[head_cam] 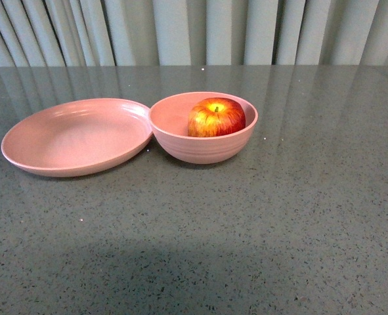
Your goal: Move apple from plate to bowl
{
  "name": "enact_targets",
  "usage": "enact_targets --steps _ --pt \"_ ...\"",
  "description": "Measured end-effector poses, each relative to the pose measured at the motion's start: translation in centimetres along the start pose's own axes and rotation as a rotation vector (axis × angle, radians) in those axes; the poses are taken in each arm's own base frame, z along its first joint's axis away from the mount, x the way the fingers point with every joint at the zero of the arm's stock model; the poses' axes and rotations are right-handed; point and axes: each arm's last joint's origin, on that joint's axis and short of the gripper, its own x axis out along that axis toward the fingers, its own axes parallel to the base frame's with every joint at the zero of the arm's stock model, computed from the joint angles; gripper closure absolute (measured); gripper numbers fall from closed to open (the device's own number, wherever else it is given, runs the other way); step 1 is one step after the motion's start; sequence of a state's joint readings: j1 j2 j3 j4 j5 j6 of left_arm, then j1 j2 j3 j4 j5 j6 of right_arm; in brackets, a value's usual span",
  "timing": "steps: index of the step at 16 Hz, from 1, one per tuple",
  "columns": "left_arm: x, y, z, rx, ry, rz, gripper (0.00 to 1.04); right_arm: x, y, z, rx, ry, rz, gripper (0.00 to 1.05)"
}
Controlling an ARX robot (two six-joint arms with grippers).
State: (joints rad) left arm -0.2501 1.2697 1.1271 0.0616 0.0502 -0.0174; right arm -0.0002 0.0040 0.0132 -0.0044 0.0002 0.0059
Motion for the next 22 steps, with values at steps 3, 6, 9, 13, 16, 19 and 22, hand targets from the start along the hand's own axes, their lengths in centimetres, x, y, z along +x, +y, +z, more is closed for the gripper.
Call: enact_targets --steps 3,6,9,13,16,19,22 --pt "-5.8 2.1 -5.0 -0.006 -0.109 0.293 0.46 0.0 0.0 0.0 0.0 -0.001 0.0 0.07" --pt "-6.5 2.5 -7.6 -0.006 -0.084 0.308 0.58 0.0 0.0 0.0 0.0 0.0 0.0 0.07" --pt "-7.4 2.7 -9.1 -0.006 -0.085 0.312 0.69 0.0 0.0 0.0 0.0 0.0 0.0 0.07" --pt "-9.0 2.8 -11.1 -0.005 -0.106 0.303 0.89 0.0 0.0 0.0 0.0 0.0 0.0 0.07" --pt "-10.7 3.0 -14.8 -0.005 -0.075 0.302 1.04 0.0 0.0 0.0 0.0 0.0 0.0 0.07" --pt "-12.5 3.8 -16.8 -0.003 -0.085 0.31 1.04 0.0 0.0 0.0 0.0 0.0 0.0 0.07" --pt "-13.5 3.4 -18.4 -0.003 -0.076 0.298 1.04 0.0 0.0 0.0 0.0 0.0 0.0 0.07"
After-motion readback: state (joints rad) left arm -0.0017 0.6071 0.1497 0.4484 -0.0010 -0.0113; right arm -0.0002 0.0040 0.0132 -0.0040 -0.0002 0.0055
